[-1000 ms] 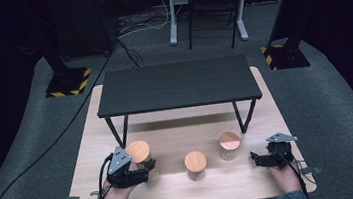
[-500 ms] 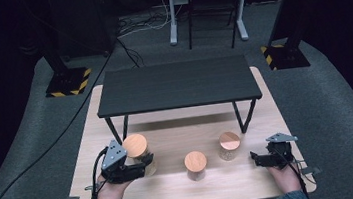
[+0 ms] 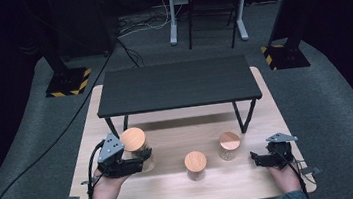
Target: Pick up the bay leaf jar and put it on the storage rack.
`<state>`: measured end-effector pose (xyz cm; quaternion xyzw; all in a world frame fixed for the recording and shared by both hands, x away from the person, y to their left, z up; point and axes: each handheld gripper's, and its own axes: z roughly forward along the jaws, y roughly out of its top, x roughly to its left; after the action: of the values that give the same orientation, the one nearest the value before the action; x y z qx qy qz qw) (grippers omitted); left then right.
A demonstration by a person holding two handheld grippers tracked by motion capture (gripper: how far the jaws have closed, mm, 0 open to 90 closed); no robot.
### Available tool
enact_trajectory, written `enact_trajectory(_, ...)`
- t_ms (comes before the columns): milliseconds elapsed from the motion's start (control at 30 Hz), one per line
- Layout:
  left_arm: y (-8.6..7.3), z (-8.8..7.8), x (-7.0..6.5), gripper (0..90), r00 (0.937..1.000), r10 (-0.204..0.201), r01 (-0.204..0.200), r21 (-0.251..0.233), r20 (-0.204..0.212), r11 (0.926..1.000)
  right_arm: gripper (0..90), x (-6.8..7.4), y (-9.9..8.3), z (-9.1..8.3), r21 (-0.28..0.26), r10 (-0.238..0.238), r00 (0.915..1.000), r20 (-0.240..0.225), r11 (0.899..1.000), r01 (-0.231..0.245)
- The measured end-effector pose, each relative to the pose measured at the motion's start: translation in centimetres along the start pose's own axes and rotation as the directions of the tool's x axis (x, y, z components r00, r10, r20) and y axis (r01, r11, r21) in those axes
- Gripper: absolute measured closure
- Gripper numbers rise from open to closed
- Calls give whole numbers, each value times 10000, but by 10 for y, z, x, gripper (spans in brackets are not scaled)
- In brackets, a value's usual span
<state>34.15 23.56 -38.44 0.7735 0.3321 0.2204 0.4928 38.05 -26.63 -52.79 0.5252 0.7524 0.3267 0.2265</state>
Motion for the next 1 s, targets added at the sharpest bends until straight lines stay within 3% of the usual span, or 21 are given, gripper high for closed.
enact_trajectory(800,43,-9,3,250,9985,476,-480,-152,-261,9987,53,0,0,0,2,-13,10000,-7,10000,13)
enact_trajectory(1000,53,-10,7,250,9991,392,-395,-188,-159,9990,53,0,0,0,1,-15,10000,-7,10000,15)
